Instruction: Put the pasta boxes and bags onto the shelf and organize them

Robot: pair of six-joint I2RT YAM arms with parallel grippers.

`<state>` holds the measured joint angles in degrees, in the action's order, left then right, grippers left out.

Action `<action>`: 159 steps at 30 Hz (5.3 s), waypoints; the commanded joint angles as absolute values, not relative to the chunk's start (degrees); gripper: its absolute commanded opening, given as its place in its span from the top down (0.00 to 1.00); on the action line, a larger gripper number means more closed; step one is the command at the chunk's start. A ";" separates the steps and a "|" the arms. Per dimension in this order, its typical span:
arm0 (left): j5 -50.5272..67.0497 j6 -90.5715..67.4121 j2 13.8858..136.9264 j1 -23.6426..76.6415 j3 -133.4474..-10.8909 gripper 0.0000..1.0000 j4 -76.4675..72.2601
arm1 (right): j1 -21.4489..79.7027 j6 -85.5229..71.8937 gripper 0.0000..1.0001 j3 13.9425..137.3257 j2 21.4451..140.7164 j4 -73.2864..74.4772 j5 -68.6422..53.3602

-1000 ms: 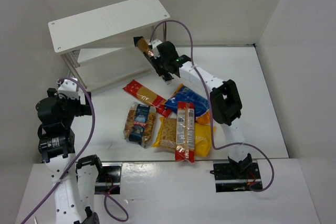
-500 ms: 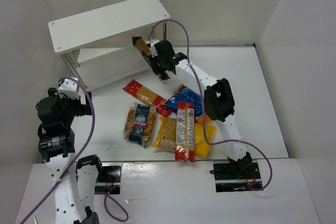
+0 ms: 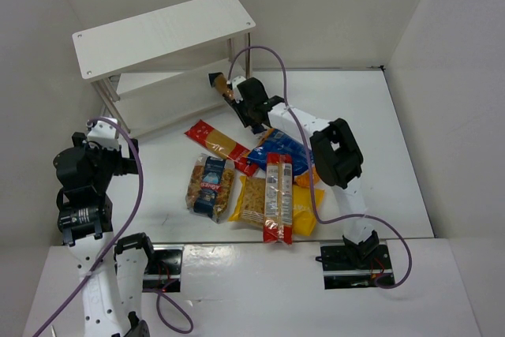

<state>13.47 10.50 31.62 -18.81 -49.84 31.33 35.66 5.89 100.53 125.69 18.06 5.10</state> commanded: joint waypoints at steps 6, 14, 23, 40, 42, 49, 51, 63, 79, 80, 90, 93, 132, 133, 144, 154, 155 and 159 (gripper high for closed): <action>14.59 11.34 31.55 -18.63 -49.31 0.00 29.27 | 37.27 8.44 1.00 103.53 117.51 6.25 10.45; 14.59 11.87 31.55 -18.63 -49.31 0.00 29.27 | 37.79 8.44 1.00 106.43 119.27 6.77 11.86; 15.12 11.87 31.55 -18.63 -49.31 0.00 29.27 | 39.46 11.42 1.00 113.01 124.09 7.46 18.19; 15.12 11.87 31.55 -18.63 -49.31 0.00 29.79 | 44.91 24.33 1.00 110.22 129.02 -3.93 35.23; 15.12 11.87 31.55 -18.63 -49.31 0.00 29.79 | 45.96 26.18 1.00 108.82 129.55 -5.97 37.61; 15.12 11.87 31.55 -18.63 -49.31 0.00 29.79 | 47.55 37.59 1.00 105.47 130.69 -17.91 44.55; 15.12 11.87 31.03 -18.63 -49.31 0.00 29.79 | 48.08 39.80 1.00 103.98 131.30 -22.05 46.13; 15.64 11.87 31.03 -18.63 -49.31 0.00 29.79 | 48.08 48.51 1.00 109.42 138.08 -27.42 50.01; 16.17 11.87 31.03 -18.63 -49.31 0.00 30.32 | 46.41 37.45 1.00 134.54 146.86 -2.92 48.43; 16.17 11.87 31.03 -18.63 -49.31 0.00 30.32 | 45.88 36.40 1.00 136.30 147.56 -0.81 48.43; 16.17 12.39 31.03 -18.63 -49.31 0.00 30.32 | 45.17 25.68 1.00 179.74 166.56 32.94 41.24; 16.17 12.39 31.55 -18.63 -49.31 0.00 30.32 | 45.18 25.14 1.00 179.74 167.26 32.35 42.28; 16.70 12.39 31.55 -18.63 -49.31 0.00 30.85 | 43.07 23.99 0.33 179.74 165.50 33.75 43.15; 16.70 12.39 31.55 -18.63 -49.31 0.00 30.85 | 43.07 23.47 0.33 179.74 165.50 34.53 43.15; 16.70 12.39 31.03 -18.63 -49.31 0.00 30.85 | 47.20 20.66 0.32 179.74 161.55 39.10 43.68; 16.70 12.39 31.03 -18.63 -49.31 0.00 30.85 | 50.01 18.72 0.32 179.74 159.18 43.59 43.07; 16.70 12.39 31.03 -18.63 -49.31 0.00 30.85 | 50.62 18.11 0.32 179.74 159.17 44.29 43.07; 16.70 12.39 31.03 -18.63 -49.31 0.00 30.85 | 51.85 17.58 0.31 177.28 157.07 46.05 41.67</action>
